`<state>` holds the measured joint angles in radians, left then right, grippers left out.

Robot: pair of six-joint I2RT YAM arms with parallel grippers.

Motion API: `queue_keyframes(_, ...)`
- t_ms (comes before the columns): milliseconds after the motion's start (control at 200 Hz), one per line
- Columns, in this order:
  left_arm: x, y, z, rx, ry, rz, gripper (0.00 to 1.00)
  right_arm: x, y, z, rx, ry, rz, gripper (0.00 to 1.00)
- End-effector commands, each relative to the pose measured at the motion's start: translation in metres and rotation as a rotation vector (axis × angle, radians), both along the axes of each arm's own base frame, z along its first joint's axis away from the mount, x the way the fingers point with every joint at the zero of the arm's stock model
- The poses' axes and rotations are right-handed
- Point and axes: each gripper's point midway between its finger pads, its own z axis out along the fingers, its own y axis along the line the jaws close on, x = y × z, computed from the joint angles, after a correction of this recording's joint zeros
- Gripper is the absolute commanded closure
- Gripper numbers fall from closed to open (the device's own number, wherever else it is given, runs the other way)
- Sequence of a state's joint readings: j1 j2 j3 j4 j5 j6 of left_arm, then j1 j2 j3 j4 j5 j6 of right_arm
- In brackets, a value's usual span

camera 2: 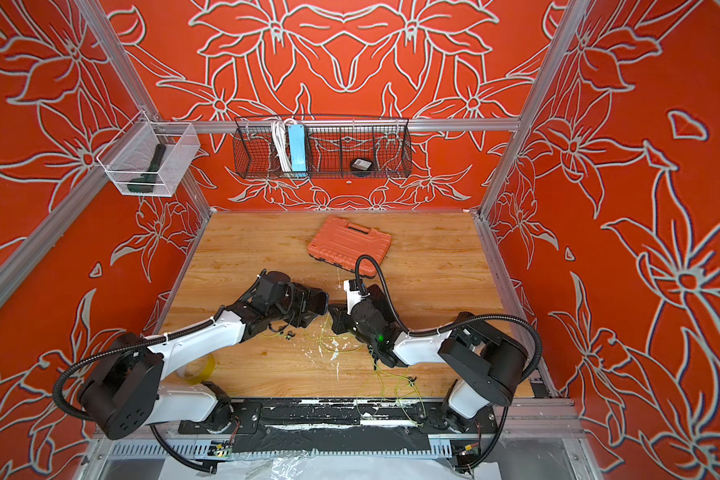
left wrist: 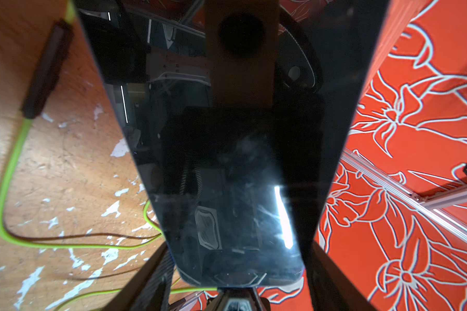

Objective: Plug wired earphones into phones
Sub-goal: Insert the wired earphone into the phone.

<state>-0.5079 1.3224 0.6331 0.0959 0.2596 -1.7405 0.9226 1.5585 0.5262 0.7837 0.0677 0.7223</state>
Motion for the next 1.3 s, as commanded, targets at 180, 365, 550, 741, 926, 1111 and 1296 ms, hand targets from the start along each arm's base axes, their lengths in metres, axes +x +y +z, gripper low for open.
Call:
queue_keyframes(180,-0.013,-0.027,0.052,-0.182,-0.097,-0.097,0.47,-0.001,-0.002,0.015,0.105,0.042,-0.019,1.00)
queue_keyframes(365,-0.016,-0.024,0.065,-0.179,-0.134,-0.092,0.47,-0.007,0.001,0.039,0.143,0.020,0.014,1.00)
queue_keyframes(550,-0.020,-0.027,0.071,-0.198,-0.147,-0.096,0.47,-0.008,-0.009,0.060,0.132,-0.020,-0.003,1.00)
queue_keyframes(741,-0.025,-0.036,0.083,-0.226,-0.173,-0.124,0.47,-0.009,-0.018,0.072,0.050,-0.078,-0.012,1.00)
queue_keyframes(926,-0.031,-0.042,0.091,-0.243,-0.183,-0.136,0.46,-0.010,-0.021,0.079,0.037,-0.109,-0.006,1.00)
queue_keyframes(1111,-0.034,-0.047,0.097,-0.262,-0.189,-0.147,0.47,-0.011,-0.018,0.079,0.036,-0.112,0.006,1.00)
queue_keyframes(1296,-0.033,-0.046,0.099,-0.262,-0.195,-0.138,0.47,-0.015,-0.013,0.079,0.005,-0.128,0.024,1.00)
